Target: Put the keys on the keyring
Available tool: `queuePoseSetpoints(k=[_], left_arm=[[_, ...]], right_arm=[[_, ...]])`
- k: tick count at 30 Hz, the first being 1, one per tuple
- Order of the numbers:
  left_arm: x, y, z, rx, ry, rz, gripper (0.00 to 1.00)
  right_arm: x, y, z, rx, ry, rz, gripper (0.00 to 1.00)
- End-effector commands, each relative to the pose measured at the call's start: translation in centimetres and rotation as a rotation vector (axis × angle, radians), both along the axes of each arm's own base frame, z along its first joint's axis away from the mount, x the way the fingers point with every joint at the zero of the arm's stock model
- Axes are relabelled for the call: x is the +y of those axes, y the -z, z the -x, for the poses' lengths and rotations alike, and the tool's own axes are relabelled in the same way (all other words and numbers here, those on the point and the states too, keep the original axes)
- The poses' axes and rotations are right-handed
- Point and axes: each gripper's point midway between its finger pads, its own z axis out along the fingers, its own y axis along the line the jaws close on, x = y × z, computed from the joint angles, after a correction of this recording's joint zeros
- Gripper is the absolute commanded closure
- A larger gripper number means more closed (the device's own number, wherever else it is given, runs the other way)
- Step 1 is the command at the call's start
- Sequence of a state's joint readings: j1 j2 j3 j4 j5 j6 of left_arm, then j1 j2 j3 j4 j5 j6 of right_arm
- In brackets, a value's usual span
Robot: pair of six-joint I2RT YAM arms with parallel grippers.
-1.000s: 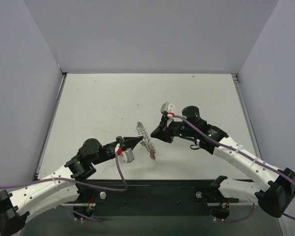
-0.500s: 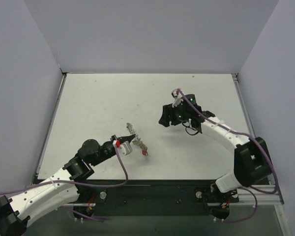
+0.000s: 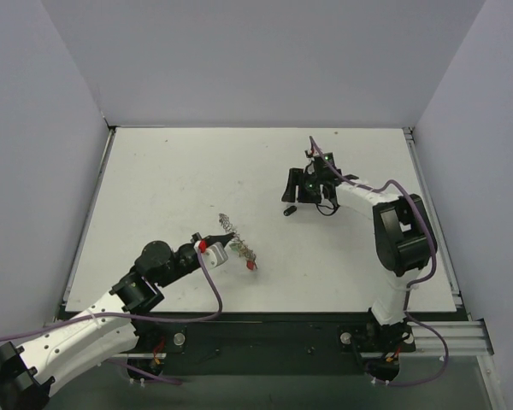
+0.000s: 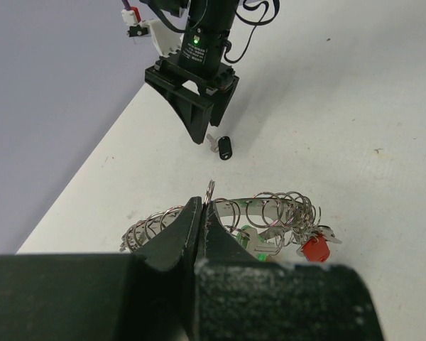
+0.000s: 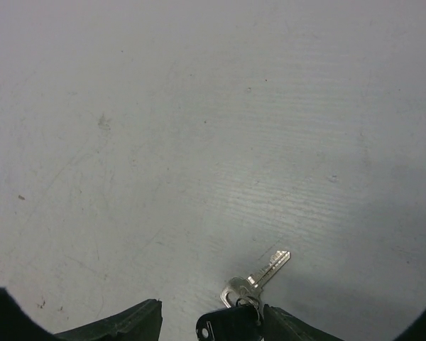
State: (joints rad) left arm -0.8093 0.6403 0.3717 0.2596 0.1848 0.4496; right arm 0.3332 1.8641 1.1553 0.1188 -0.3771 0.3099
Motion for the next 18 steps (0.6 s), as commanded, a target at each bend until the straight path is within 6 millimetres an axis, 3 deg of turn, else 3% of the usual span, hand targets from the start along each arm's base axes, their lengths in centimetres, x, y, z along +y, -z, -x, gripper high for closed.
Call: queuePoseSetpoints(k=[1, 11, 18], left_arm=[[-0.3, -4.2, 0.1, -0.099, 0.02, 0.111, 1.0], [-0.2, -4.5, 0.3, -0.108, 0.025, 0.115, 1.0], [0.0, -4.9, 0.4, -0.12, 0.026, 0.12, 1.0]], right_arm=[[-0.2, 0.4, -1.3, 0.011, 0.031, -0.008, 0.44], [-1.3, 2.7, -0.8, 0.053, 0.046, 0.025, 0.5], [-0.4, 4.0, 0.4, 0.096, 0.006, -0.023, 0.66]])
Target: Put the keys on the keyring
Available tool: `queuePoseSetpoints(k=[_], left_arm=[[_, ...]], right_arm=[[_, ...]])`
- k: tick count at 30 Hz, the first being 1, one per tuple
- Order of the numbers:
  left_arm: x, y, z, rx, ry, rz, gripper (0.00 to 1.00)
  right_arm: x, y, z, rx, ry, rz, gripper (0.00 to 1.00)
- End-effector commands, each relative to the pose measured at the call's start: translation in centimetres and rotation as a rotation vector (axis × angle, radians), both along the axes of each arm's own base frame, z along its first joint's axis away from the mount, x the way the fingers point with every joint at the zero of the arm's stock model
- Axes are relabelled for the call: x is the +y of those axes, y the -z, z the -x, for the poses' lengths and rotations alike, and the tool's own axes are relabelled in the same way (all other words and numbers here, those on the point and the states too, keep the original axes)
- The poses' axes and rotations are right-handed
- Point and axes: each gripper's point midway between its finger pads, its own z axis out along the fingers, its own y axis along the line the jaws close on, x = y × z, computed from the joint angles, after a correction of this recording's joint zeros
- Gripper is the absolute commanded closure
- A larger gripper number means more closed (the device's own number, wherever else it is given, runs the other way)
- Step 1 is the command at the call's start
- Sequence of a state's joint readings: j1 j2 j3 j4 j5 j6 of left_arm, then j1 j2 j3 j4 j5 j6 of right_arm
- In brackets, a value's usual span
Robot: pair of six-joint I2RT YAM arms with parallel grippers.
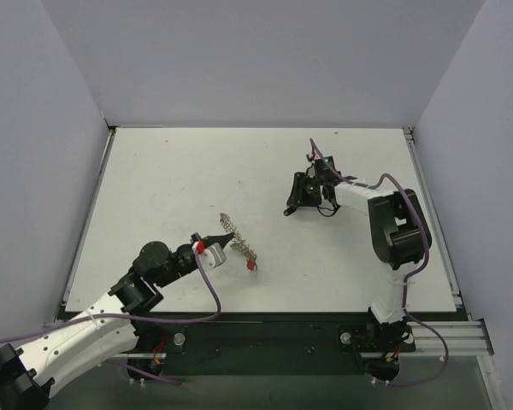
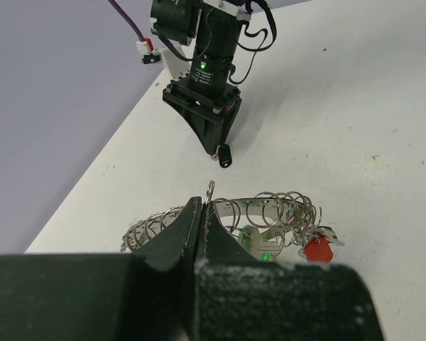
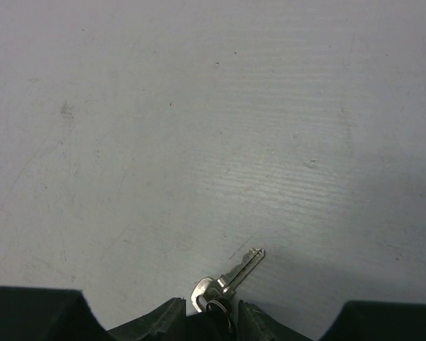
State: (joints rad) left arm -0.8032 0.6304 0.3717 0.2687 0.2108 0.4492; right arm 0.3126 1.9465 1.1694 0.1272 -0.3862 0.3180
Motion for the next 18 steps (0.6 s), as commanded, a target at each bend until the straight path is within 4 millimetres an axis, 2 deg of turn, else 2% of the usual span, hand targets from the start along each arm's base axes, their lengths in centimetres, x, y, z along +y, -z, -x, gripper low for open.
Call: queuePoseSetpoints(k=[1, 6, 9, 10, 12, 18], left_arm=[[0.1, -4.4, 0.1, -0.105, 0.005, 0.107, 1.0], [0.2, -4.5, 0.2, -0.107, 0.003, 0.105, 1.0], [0.3, -4.6, 0.2, -0.108, 0.003, 0.108, 1.0], [0.3, -4.7, 0.3, -0.11, 0.003, 0.11, 1.0], [0.3, -4.7, 0.3, -0.108, 0.003, 0.11, 1.0], [0.3, -4.7, 0.5, -0.105, 0.012, 0.11, 1.0]], right_arm=[[0.4, 1.3, 0.8, 0.035, -0.016, -0.04, 0.66], [0.6, 1.7, 1.7, 0.041, -0.024, -0.063, 0.75], [0.8, 0.9, 1.6, 0.023, -0.036, -0.083, 0.84], [0.9, 0.6, 1.6, 0.015, -0.042, -0.089, 0.92], [1.2, -0.1, 1.8, -0.002, -0.054, -0.106, 0.99], [1.9, -3.1, 2.1, -0.092, -0.098, -0.167, 1.0]])
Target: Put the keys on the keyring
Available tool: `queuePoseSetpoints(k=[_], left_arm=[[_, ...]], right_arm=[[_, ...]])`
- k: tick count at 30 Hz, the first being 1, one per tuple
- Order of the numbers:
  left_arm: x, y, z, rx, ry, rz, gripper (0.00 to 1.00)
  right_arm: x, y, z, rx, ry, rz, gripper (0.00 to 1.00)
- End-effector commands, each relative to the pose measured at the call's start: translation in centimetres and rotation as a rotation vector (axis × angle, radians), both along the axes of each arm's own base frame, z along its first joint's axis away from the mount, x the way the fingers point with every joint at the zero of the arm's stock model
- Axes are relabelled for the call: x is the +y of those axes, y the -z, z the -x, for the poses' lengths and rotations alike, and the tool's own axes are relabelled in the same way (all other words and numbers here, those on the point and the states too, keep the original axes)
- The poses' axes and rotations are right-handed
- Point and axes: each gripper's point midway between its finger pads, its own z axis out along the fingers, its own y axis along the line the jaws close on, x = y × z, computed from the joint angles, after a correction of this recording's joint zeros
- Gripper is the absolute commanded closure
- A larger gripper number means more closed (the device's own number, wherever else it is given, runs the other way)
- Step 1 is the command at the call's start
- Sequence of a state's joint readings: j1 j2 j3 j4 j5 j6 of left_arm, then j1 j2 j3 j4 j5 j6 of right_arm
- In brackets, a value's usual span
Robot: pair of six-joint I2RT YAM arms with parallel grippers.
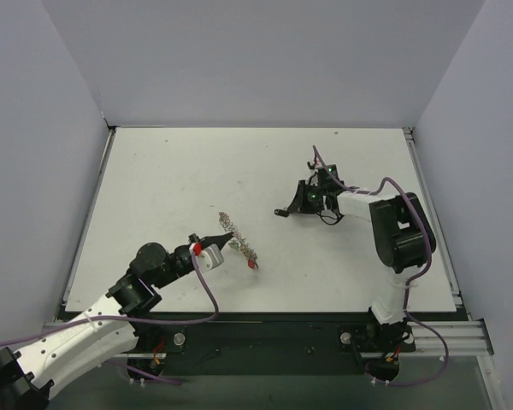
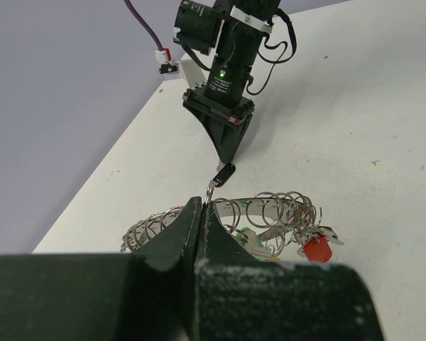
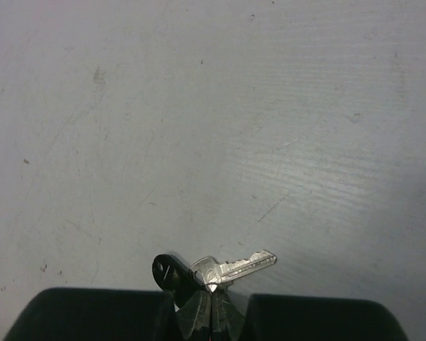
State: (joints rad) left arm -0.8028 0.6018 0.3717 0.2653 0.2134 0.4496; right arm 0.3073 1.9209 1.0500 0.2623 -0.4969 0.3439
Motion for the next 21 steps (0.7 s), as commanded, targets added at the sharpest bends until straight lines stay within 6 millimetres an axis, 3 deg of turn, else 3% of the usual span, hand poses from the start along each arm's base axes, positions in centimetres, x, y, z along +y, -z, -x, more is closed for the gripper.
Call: queuePoseSetpoints(k=[1, 5, 11, 16, 17, 19, 21], left_arm=[[0.1, -3.9, 0.3, -0.089, 0.013, 0.091, 1.0], [-0.2, -4.1, 0.7, -0.082, 0.039, 0.087, 1.0], [-1.1, -3.5, 1.5, -0.04, 0.108, 0.033, 1.0], [-1.5, -3.9, 2.2, -0.031, 0.157, 0.013, 1.0], [-1.6, -3.7, 2.3, -0.023, 0.166, 0.001, 1.0], [-2.0, -3.8, 2.6, -0.018, 0.192, -0.008, 1.0], [-2.3, -3.4, 2.7, -0.006, 0.212, -0.03, 1.0]], right_arm=[[0.8, -3.9, 0.4, -0.103, -0.05, -0.073, 1.0], [1.3, -6.4, 1.5, -0.161, -0.095, -0.115, 1.0], [2.8, -11.4, 4.9, -0.279, -0.243, -0.135, 1.0], [4.4, -15.6, 9.6, -0.394, -0.473, -0.068, 1.0], [4.9, -17.2, 10.3, -0.448, -0.525, -0.062, 1.0], [5.6, -17.3, 12.8, -0.467, -0.648, -0.017, 1.0], [6.2, -18.8, 14.7, -0.507, -0.739, -0.053, 1.0]])
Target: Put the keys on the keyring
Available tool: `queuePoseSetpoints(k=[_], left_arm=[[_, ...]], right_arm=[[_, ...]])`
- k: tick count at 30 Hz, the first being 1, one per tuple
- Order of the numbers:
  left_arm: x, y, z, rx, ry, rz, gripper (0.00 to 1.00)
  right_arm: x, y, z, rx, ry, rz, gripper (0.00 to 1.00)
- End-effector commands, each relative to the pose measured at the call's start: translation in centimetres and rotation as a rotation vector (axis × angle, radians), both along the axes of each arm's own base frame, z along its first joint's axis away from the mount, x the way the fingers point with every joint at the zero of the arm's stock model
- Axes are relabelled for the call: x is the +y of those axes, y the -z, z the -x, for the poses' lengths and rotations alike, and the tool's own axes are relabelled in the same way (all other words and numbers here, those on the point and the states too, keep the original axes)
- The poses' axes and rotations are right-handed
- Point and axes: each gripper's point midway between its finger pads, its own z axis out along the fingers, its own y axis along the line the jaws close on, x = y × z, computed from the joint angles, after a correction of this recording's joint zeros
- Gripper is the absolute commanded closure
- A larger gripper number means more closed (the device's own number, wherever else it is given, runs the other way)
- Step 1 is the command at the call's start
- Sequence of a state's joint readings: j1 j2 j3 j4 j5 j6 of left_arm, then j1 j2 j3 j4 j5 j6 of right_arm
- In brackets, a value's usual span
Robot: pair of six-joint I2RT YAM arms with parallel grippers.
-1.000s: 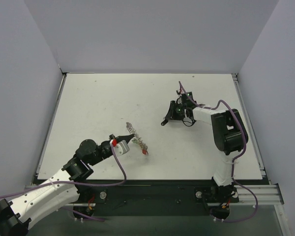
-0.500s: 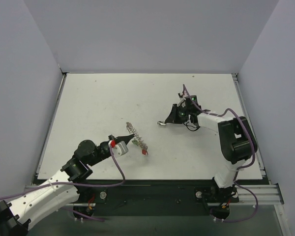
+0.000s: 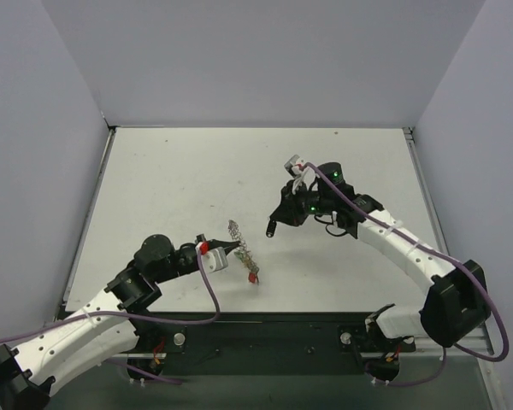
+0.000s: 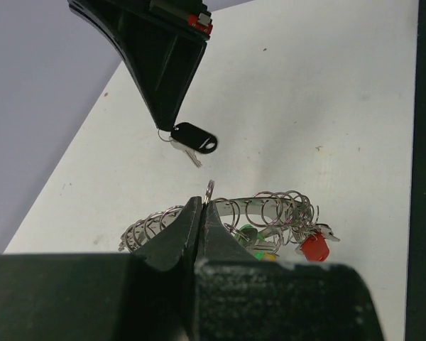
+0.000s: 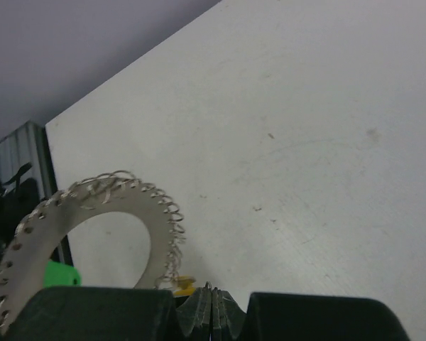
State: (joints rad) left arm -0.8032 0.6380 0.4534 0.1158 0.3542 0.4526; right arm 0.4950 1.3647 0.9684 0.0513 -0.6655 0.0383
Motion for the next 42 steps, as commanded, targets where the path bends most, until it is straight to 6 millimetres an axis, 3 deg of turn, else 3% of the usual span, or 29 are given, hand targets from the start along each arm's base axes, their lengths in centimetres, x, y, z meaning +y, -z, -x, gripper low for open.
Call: queuePoseSetpoints(k=[1, 5, 10, 22, 27, 42], left_arm=[[-1.0, -4.3, 1.0, -0.072, 0.089, 0.05, 1.0], [-0.9, -4.1, 1.2, -0.073, 0.102, 0.031, 1.0], [-1.1, -4.4, 1.8, -0.095, 0.132, 0.053, 1.0], [-1.5, -5.9, 3.0, -0.166, 0.198, 0.124, 1.0], [-1.7, -5.4, 2.9, -0.158, 0.198, 0.104, 1.0], [-1.3, -4.9, 1.7, -0.141, 0.116, 0.084, 1.0]], right_arm=[[0.9, -3.1, 4.7, -0.121, -0.262, 0.019, 1.0], [1.3, -6.3, 7.8, -0.145, -0.378, -0.081, 1.0], [2.1, -8.4, 9.7, -0.091, -0.463, -0.172, 1.0], [5.3, -7.3, 10.7, 0.031, -0.524, -0.171, 1.0], [6.3, -7.6, 11.2, 0.049, -0.556, -0.19, 1.0], [6.5, -8.5, 12.8, 0.127, -0.575, -0.225, 1.0]])
